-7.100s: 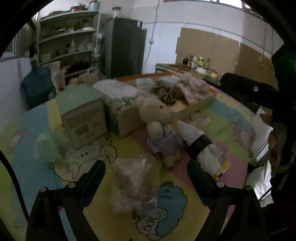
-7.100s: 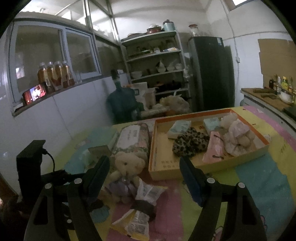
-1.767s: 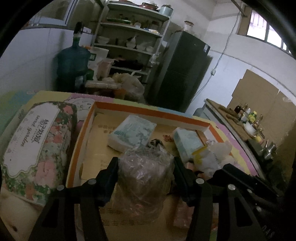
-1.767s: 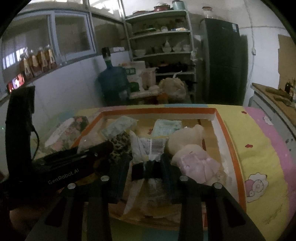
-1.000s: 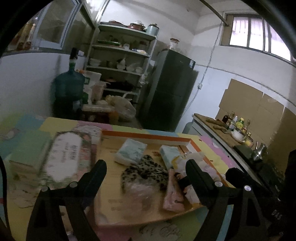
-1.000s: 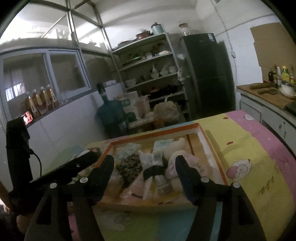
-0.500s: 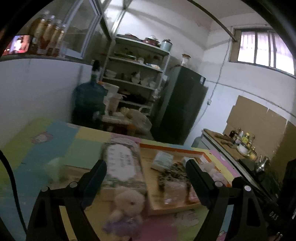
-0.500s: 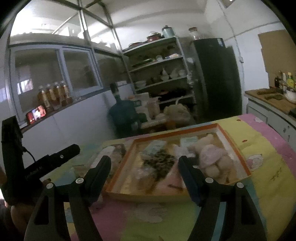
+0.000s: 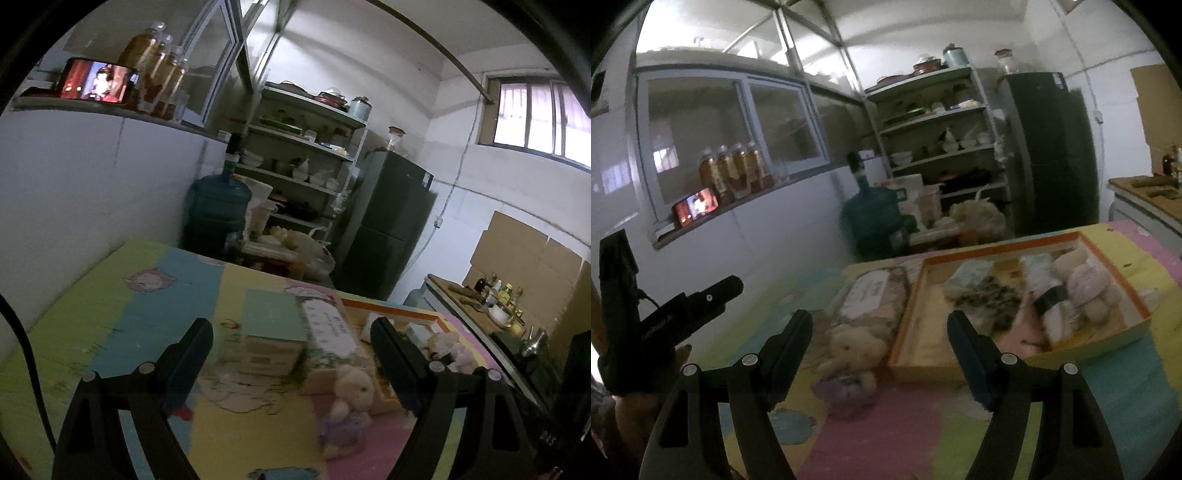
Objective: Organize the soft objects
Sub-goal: 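Move both grippers back toward the green ball and small teddy bear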
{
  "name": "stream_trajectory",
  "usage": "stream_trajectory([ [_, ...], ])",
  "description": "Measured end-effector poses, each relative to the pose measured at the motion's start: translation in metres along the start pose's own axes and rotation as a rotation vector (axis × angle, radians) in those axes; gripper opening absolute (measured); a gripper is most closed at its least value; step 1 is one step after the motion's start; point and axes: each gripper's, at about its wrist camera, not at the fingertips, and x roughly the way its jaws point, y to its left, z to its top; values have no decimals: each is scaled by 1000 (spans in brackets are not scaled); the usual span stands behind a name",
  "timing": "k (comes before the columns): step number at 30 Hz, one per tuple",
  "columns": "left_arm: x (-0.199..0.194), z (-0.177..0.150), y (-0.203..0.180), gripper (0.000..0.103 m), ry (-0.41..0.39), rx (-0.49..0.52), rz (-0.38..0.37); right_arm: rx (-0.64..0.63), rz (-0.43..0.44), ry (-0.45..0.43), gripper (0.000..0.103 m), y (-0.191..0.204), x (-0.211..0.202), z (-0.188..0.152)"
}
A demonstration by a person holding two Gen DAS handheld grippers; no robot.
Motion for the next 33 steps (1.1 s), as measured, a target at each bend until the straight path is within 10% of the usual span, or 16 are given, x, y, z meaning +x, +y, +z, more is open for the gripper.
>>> stream_trajectory([
  [8, -6, 6, 36, 87, 22, 68, 3, -14, 16, 49, 77, 32, 19, -16],
  [16, 29, 0, 47, 87, 211, 243, -182, -13, 1, 101, 77, 48, 38, -29],
  [33, 127, -12, 74, 87, 434, 442, -91, -3, -65, 166, 77, 44, 64, -35],
])
